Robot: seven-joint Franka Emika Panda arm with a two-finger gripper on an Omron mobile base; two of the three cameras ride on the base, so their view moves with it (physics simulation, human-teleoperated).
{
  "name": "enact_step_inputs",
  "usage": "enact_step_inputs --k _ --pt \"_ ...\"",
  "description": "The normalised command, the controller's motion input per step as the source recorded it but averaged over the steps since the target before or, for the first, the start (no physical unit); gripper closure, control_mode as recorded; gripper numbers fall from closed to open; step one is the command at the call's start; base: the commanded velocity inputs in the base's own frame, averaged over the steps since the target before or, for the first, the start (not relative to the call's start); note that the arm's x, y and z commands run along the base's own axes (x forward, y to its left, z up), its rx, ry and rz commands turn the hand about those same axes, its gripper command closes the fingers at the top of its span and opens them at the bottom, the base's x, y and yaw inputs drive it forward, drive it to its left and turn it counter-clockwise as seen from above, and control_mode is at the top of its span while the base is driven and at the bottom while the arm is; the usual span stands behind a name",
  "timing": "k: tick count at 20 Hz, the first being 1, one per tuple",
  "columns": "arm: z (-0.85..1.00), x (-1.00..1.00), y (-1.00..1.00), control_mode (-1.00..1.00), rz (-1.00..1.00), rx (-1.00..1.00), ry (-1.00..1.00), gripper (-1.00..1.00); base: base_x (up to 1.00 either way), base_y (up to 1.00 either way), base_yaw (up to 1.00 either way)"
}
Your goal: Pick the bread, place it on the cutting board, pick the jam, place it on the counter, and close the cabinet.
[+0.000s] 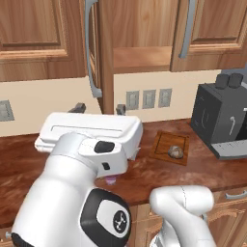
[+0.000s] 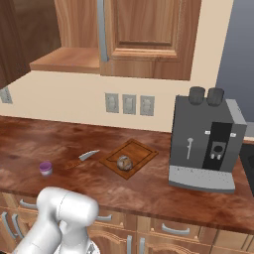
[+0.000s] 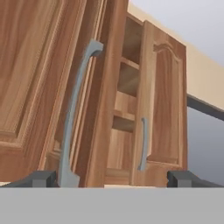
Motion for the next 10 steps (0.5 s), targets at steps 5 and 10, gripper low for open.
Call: enact_step_inputs --k 5,10 --pt "-0.07 0.18 0.25 -1.0 -0.09 0.0 0.0 -1.0 0.0 0.0 0.0" --pt "-0.01 0.35 0.21 -1.0 -0.09 0.0 -0.01 -1.0 0.0 0.0 0.0"
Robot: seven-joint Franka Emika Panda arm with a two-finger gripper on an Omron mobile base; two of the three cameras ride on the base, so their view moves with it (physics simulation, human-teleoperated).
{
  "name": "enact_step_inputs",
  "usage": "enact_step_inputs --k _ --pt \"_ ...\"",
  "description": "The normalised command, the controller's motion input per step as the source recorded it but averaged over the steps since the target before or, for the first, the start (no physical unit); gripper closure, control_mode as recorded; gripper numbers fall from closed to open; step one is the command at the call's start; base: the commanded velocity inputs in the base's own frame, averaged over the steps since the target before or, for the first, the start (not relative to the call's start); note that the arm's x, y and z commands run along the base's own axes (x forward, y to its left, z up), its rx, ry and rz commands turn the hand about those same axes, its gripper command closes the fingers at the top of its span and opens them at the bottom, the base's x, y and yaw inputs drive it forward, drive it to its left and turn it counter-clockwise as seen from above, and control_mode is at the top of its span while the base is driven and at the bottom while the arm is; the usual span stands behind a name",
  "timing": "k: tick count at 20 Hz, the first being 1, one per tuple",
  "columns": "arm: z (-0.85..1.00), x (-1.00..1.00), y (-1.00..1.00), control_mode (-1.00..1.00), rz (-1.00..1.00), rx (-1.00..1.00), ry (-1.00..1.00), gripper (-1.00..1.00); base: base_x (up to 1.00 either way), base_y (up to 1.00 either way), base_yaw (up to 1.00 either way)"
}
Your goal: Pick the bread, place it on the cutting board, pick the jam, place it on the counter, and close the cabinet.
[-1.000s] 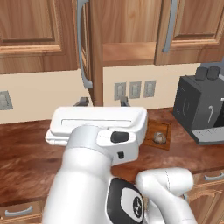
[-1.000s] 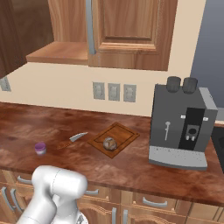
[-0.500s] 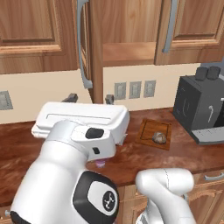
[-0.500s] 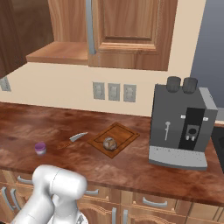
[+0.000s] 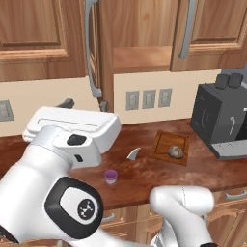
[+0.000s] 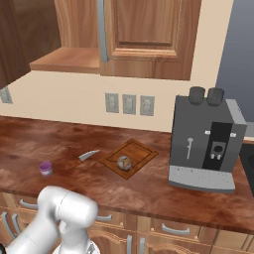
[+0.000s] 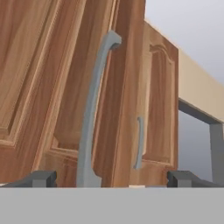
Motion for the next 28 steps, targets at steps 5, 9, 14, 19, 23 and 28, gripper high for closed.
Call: enact_step_inputs --k 5,9,14,19,23,28 --pt "0.0 0.36 0.17 -1.0 -0.07 0.0 -0.01 -1.0 0.0 0.0 0.0" --pt "0.0 0.28 0.12 -1.0 -0.06 0.0 -0.04 -1.0 0.0 0.0 0.0" --pt "0.0 0.22 0.07 -1.0 -0.06 0.0 -0.07 -1.0 0.0 0.0 0.0" --pt "0.0 0.11 0.05 -1.0 -0.07 0.0 -0.08 -1.0 0.0 0.0 0.0" --pt "0.0 0.0 0.0 -1.0 -0.11 0.0 -0.06 -1.0 0.0 0.0 0.0" --pt "0.0 0.0 0.0 -1.0 -0.14 0.01 -0.02 -1.0 0.0 0.0 0.0"
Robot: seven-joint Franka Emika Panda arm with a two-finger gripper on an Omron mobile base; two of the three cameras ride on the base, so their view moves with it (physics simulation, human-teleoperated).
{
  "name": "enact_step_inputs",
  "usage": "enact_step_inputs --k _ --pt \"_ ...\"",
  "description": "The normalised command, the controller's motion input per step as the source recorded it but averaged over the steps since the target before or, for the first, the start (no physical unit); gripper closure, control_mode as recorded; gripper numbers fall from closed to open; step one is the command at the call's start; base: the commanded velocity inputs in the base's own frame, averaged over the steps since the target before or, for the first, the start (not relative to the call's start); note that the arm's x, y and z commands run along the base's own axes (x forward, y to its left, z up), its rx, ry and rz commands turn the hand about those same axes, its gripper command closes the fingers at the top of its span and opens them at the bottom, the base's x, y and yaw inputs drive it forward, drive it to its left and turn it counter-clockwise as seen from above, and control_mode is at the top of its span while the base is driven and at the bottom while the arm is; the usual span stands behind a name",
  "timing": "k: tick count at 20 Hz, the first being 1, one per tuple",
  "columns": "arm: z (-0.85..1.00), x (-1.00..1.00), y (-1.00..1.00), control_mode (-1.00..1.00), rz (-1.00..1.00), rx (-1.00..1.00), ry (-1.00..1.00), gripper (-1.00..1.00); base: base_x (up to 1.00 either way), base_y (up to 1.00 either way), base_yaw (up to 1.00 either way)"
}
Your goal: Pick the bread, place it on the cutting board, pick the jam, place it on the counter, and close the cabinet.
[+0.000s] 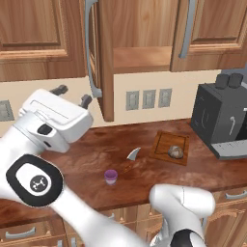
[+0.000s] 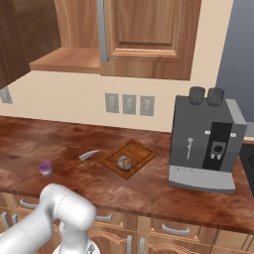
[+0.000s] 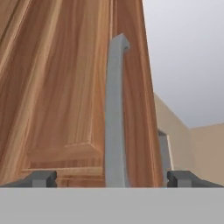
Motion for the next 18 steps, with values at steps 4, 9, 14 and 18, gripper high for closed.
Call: enact_step_inputs --k 4,9,14,18 --pt "0.0 0.01 0.0 -1.0 -0.14 0.0 0.0 -1.0 0.0 0.0 0.0" --pt "0.0 0.04 -0.03 -1.0 -0.11 0.0 0.0 -1.0 0.0 0.0 0.0" --pt "0.0 0.06 -0.18 -1.0 -0.01 0.0 0.0 -1.0 0.0 0.0 0.0" --pt "0.0 0.0 -0.24 -1.0 0.0 0.0 0.0 -1.0 0.0 0.0 0.0"
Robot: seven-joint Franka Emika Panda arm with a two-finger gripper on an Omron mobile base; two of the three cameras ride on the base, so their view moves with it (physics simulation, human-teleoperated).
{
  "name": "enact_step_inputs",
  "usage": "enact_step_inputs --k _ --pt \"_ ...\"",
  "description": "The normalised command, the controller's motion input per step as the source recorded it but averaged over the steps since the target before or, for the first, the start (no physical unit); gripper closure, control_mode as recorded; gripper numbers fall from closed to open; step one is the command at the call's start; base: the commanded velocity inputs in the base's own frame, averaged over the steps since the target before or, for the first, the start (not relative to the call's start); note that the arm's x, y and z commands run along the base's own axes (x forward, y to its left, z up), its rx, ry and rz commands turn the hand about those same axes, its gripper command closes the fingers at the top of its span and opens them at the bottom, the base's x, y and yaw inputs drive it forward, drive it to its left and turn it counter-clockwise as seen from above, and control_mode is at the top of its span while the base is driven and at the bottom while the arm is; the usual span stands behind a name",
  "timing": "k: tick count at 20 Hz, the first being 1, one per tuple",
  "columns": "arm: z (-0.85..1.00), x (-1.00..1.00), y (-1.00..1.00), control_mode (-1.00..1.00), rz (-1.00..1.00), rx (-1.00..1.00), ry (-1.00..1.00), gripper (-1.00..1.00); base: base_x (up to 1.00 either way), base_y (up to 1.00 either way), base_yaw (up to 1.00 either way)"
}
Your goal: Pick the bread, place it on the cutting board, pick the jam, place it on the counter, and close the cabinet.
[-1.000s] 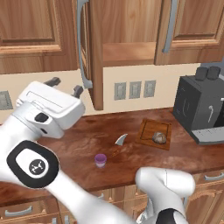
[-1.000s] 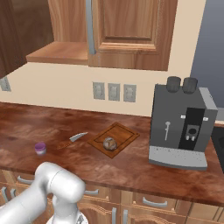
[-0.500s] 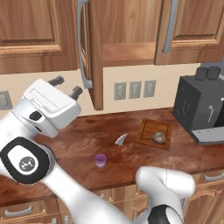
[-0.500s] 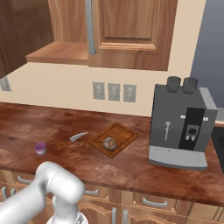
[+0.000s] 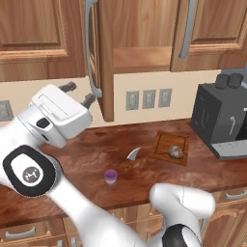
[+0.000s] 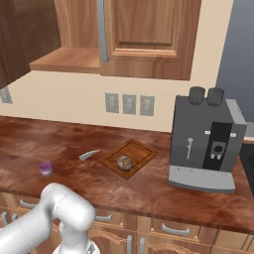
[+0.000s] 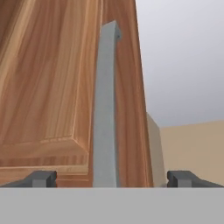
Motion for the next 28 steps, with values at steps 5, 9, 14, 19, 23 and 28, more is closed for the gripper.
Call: enact_step_inputs --k 5,9,14,19,23,28 --pt "0.0 0.0 -0.23 -1.0 0.0 0.0 0.0 -1.0 0.0 0.0 0.0" --pt "0.0 0.06 -0.1 -1.0 0.0 0.0 0.0 -1.0 0.0 0.0 0.0" --pt "0.0 0.05 0.01 -1.0 0.0 -0.01 0.0 -1.0 0.0 0.0 0.0" --pt "0.0 0.24 0.0 -1.0 0.0 0.0 0.0 -1.0 0.0 0.0 0.0" --pt "0.0 0.28 0.0 -1.0 0.0 0.0 0.0 -1.0 0.0 0.0 0.0" --pt "0.0 0.09 -0.02 -1.0 0.0 0.0 0.0 -1.0 0.0 0.0 0.0"
